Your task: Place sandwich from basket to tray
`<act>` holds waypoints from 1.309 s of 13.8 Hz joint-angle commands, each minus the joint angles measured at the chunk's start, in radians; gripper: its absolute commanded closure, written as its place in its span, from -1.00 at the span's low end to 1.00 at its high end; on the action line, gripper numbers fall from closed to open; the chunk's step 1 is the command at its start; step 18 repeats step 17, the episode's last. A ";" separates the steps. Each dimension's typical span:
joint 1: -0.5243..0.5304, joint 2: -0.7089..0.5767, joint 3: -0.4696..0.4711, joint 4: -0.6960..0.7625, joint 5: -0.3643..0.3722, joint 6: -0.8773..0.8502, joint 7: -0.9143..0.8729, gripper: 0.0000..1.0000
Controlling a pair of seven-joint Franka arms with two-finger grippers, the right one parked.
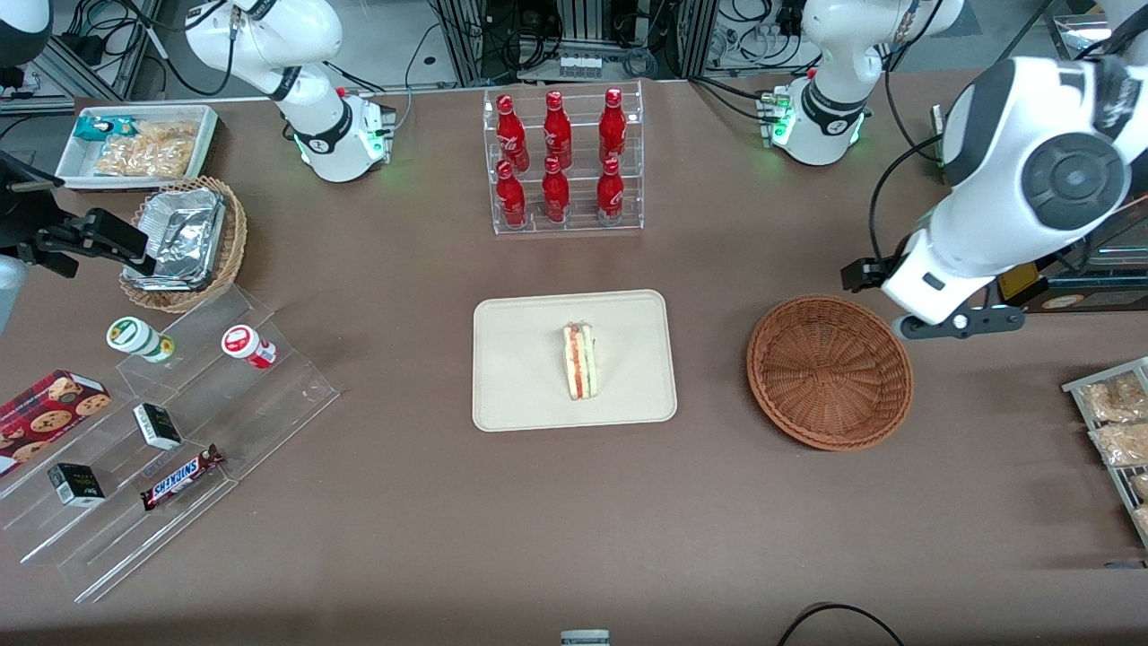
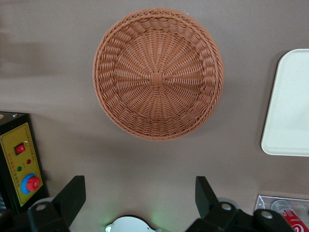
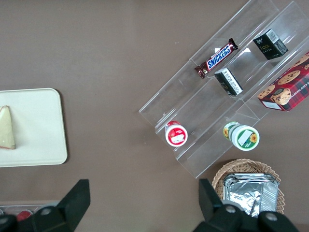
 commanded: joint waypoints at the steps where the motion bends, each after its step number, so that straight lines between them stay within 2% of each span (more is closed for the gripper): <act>1: 0.035 -0.011 -0.006 0.049 -0.010 -0.061 0.030 -1.00; 3: 0.039 -0.013 0.007 0.074 -0.008 -0.090 0.083 -1.00; 6: 0.027 -0.011 0.086 0.138 -0.017 -0.156 0.181 -1.00; 9: 0.012 -0.010 0.112 0.204 -0.020 -0.185 0.194 -1.00; 11: -0.028 -0.013 0.150 0.210 -0.020 -0.185 0.195 -1.00; 14: -0.150 -0.016 0.276 0.233 -0.025 -0.188 0.195 -1.00; 15: -0.161 -0.016 0.290 0.235 -0.029 -0.197 0.195 -1.00; 17: -0.154 -0.025 0.293 0.244 -0.084 -0.202 0.197 -1.00; 18: -0.154 -0.025 0.293 0.244 -0.084 -0.202 0.197 -1.00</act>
